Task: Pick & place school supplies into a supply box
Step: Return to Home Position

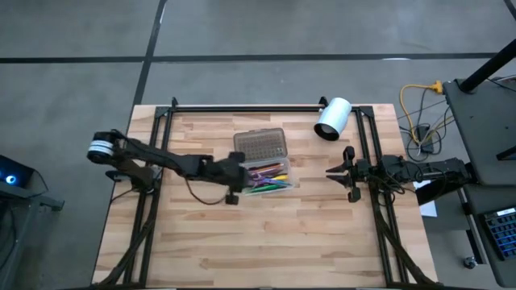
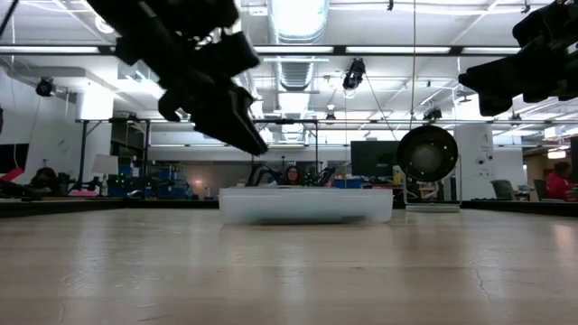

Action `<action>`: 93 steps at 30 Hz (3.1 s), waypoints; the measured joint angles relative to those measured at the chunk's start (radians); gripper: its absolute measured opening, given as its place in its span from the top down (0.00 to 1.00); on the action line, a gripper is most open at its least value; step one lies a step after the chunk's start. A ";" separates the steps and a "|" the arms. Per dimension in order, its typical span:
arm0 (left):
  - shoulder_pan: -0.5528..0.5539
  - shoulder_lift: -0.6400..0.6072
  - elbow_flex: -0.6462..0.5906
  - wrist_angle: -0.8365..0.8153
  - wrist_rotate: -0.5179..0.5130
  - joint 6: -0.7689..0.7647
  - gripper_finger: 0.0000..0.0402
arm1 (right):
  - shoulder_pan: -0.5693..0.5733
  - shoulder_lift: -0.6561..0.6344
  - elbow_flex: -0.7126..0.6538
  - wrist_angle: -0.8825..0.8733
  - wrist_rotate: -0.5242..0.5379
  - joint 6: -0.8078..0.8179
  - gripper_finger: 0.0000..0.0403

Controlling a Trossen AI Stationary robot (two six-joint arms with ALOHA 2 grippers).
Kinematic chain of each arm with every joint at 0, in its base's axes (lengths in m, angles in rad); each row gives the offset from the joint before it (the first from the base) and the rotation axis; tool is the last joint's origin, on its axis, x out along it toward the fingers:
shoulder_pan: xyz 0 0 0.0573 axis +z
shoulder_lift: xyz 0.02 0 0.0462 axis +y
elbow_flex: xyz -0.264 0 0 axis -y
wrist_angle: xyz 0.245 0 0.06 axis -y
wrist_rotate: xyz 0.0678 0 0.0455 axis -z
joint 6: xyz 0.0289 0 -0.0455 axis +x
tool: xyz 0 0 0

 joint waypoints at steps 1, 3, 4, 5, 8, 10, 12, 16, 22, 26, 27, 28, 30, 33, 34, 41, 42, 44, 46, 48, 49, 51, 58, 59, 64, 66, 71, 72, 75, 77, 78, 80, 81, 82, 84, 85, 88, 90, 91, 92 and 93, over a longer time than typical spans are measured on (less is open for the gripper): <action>0.005 -0.033 -0.037 0.033 -0.001 -0.013 0.75 | 0.000 0.000 0.000 0.000 0.000 0.000 0.82; 0.014 -0.101 -0.113 0.099 -0.003 -0.036 0.75 | 0.000 0.000 0.000 0.001 0.000 0.000 0.81; 0.016 -0.136 -0.152 0.140 -0.006 -0.046 0.75 | 0.000 0.000 0.000 0.001 0.000 0.000 0.81; 0.017 -0.171 -0.191 0.180 -0.006 -0.056 0.75 | 0.000 0.001 0.000 0.001 0.000 0.000 0.81; 0.020 -0.272 -0.303 0.292 -0.004 -0.085 0.75 | 0.000 0.001 0.000 0.001 0.000 0.000 0.80; 0.025 -0.331 -0.367 0.351 -0.002 -0.102 0.75 | 0.000 0.001 0.000 0.001 0.000 0.000 0.80; 0.030 -0.380 -0.417 0.383 0.000 -0.125 0.75 | 0.000 0.001 0.000 0.001 0.000 0.000 0.80; 0.048 -0.450 -0.481 0.388 0.017 -0.170 0.75 | 0.000 0.001 0.000 0.001 0.000 0.000 0.82; 0.053 -0.473 -0.499 0.405 0.019 -0.203 0.75 | 0.000 0.001 0.000 0.001 0.000 0.000 0.83; 0.054 -0.467 -0.498 0.429 0.027 -0.207 0.75 | 0.000 0.001 0.000 0.001 0.000 0.000 0.82; 0.056 -0.467 -0.500 0.428 0.036 -0.208 0.75 | 0.000 0.001 0.000 0.001 0.000 0.000 0.82; 0.060 -0.467 -0.502 0.428 0.046 -0.209 0.75 | 0.000 0.001 0.000 0.001 0.000 0.000 0.81; 0.068 -0.478 -0.512 0.428 0.063 -0.220 0.75 | 0.000 0.001 0.000 0.001 0.000 0.000 0.80; 0.074 -0.504 -0.532 0.445 0.068 -0.229 0.75 | 0.000 0.001 0.000 0.001 0.000 0.000 0.80; 0.074 -0.515 -0.542 0.445 0.069 -0.236 0.75 | 0.000 0.001 0.000 0.001 0.000 0.000 0.80; 0.072 -0.590 -0.615 0.472 0.071 -0.266 0.75 | 0.000 0.001 0.000 0.001 0.000 0.000 0.82; 0.072 -0.604 -0.628 0.483 0.071 -0.267 0.75 | 0.000 0.001 0.000 0.001 0.000 0.000 0.82; 0.072 -0.633 -0.652 0.509 0.071 -0.273 0.75 | 0.000 0.001 0.000 0.001 0.000 0.000 0.83; 0.072 -0.665 -0.676 0.523 0.071 -0.277 0.75 | 0.000 0.001 0.000 0.001 0.000 0.000 0.83; 0.072 -0.698 -0.699 0.523 0.071 -0.285 0.75 | 0.000 0.001 0.000 0.001 0.000 0.000 0.83; 0.072 -0.714 -0.710 0.522 0.071 -0.288 0.75 | 0.000 0.001 0.000 0.001 0.000 0.000 0.82; 0.072 -0.739 -0.729 0.525 0.071 -0.294 0.75 | 0.000 0.001 0.000 0.001 0.000 0.000 0.82; 0.072 -0.827 -0.780 0.522 0.071 -0.315 0.75 | 0.000 0.001 0.000 0.001 0.000 0.000 0.80; 0.072 -0.840 -0.782 0.522 0.073 -0.315 0.75 | 0.000 0.001 0.000 0.001 0.000 0.000 0.80; 0.072 -0.890 -0.782 0.516 0.113 -0.317 0.75 | 0.000 0.001 0.000 0.001 0.000 0.000 0.81; 0.072 -0.908 -0.781 0.512 0.133 -0.317 0.75 | 0.000 0.001 0.000 0.001 0.000 0.000 0.82; 0.072 -0.966 -0.800 0.512 0.158 -0.316 0.75 | 0.000 0.001 0.000 0.001 0.000 0.000 0.83; 0.072 -0.979 -0.806 0.511 0.158 -0.316 0.75 | 0.000 0.001 0.000 0.001 0.000 0.000 0.83; 0.072 -1.015 -0.809 0.486 0.163 -0.316 0.75 | 0.000 0.001 0.000 0.001 0.000 0.000 0.82; 0.072 -1.034 -0.808 0.488 0.175 -0.316 0.75 | 0.000 0.001 0.000 0.001 0.000 0.000 0.81; 0.072 -1.042 -0.808 0.488 0.182 -0.316 0.75 | 0.000 0.001 0.000 0.001 0.000 0.000 0.81; 0.072 -1.063 -0.809 0.486 0.194 -0.316 0.75 | 0.000 0.001 0.000 0.001 0.000 0.000 0.80; 0.072 -1.072 -0.809 0.485 0.196 -0.316 0.75 | 0.000 0.001 0.000 0.001 0.000 0.000 0.80; 0.072 -1.081 -0.809 0.485 0.197 -0.316 0.75 | 0.000 0.001 0.000 0.001 0.000 0.000 0.80; 0.072 -1.100 -0.809 0.485 0.199 -0.316 0.75 | 0.000 0.001 0.000 0.001 0.000 0.000 0.80; 0.072 -1.110 -0.809 0.484 0.200 -0.315 0.75 | 0.000 0.001 0.000 0.001 0.000 0.000 0.80; 0.072 -1.144 -0.809 0.479 0.202 -0.310 0.75 | 0.000 0.001 0.000 0.001 0.000 0.000 0.81; 0.072 -1.176 -0.809 0.453 0.202 -0.307 0.75 | 0.000 0.001 0.000 0.001 0.000 0.000 0.82; 0.072 -1.193 -0.809 0.438 0.202 -0.307 0.75 | 0.000 0.001 0.000 0.001 0.000 0.000 0.82; 0.072 -1.215 -0.809 0.420 0.202 -0.307 0.75 | 0.000 0.001 0.000 0.001 0.000 0.000 0.83; 0.072 -1.236 -0.809 0.399 0.202 -0.307 0.75 | 0.000 0.001 0.000 0.001 0.000 0.000 0.83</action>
